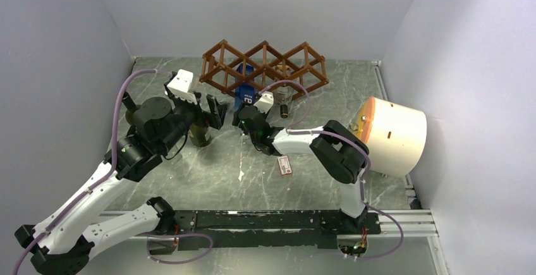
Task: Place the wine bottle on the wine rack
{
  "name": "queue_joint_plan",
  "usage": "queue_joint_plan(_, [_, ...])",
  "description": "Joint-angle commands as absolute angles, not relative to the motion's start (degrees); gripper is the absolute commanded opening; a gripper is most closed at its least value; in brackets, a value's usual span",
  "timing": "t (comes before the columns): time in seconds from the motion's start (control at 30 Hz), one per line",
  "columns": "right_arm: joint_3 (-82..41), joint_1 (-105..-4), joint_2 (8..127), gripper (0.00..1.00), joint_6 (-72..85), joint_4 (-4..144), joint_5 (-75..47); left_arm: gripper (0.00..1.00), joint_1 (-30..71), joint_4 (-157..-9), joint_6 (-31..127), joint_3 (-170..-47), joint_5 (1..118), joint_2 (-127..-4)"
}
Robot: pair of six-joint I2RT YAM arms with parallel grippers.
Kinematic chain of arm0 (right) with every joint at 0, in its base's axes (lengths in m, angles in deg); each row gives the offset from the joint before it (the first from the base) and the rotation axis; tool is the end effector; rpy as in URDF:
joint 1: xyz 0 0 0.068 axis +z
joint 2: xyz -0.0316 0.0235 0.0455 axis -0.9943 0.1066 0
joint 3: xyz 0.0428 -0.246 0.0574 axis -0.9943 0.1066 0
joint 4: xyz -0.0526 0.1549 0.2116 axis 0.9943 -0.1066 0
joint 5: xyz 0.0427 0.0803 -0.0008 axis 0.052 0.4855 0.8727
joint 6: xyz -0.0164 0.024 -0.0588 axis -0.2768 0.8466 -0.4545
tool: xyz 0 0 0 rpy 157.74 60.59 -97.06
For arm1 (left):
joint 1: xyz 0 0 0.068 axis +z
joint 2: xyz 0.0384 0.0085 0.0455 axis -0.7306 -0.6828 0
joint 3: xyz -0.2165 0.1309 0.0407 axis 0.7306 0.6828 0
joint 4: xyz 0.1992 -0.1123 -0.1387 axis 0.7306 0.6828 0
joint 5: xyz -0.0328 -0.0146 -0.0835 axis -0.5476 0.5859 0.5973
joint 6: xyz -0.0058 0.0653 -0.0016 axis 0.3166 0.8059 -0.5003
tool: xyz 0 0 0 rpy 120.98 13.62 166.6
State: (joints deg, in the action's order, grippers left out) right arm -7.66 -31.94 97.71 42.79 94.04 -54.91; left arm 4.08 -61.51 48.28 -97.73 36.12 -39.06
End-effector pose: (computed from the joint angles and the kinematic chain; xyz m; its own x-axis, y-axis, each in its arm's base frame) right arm 0.2852 0.3183 0.1451 -0.4307 0.3776 -0.8197 -0.0741 0.8904 0.4490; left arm 0.1642 -0.1338 0.3986 -0.1709 -0.0952 -0.9807 0.4394 0.8835 -0.1624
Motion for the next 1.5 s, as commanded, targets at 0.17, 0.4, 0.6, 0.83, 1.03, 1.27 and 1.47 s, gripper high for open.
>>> queue_joint_plan(0.17, [-15.54, -34.11, 98.25, 0.0, 46.23, 102.47, -60.74, 0.99, 4.19, -61.2, 49.46, -99.45, 35.25, -38.73])
queue_joint_plan(0.4, [-19.47, -35.56, 100.45, 0.19, 45.7, 98.95, -58.05, 1.0, 4.18, -61.04, 49.45, -99.23, 35.15, -38.47])
queue_joint_plan(0.6, [-22.09, -35.87, 101.95, 0.39, 43.61, 98.11, -58.7, 1.0, 4.21, -61.02, 49.53, -99.05, 35.16, -38.3])
queue_joint_plan(0.83, [-24.74, -36.05, 105.08, 0.48, 40.95, 98.37, -60.25, 1.0, 4.16, -60.36, 49.5, -99.21, 35.06, -38.14])
queue_joint_plan(1.03, [-27.25, -37.25, 106.5, 0.49, 41.76, 96.72, -58.07, 1.0, 4.22, -59.98, 49.5, -99.1, 34.93, -37.74])
queue_joint_plan(1.27, [-29.5, -37.42, 107.94, 0.66, 38.45, 96.35, -57.88, 1.0, 4.18, -59.62, 49.63, -98.97, 34.88, -37.7])
queue_joint_plan(1.47, [-29.8, -37.4, 107.79, 0.82, 36.67, 95.52, -58.27, 1.0, 4.17, -59.62, 49.95, -98.72, 34.64, -37.66])
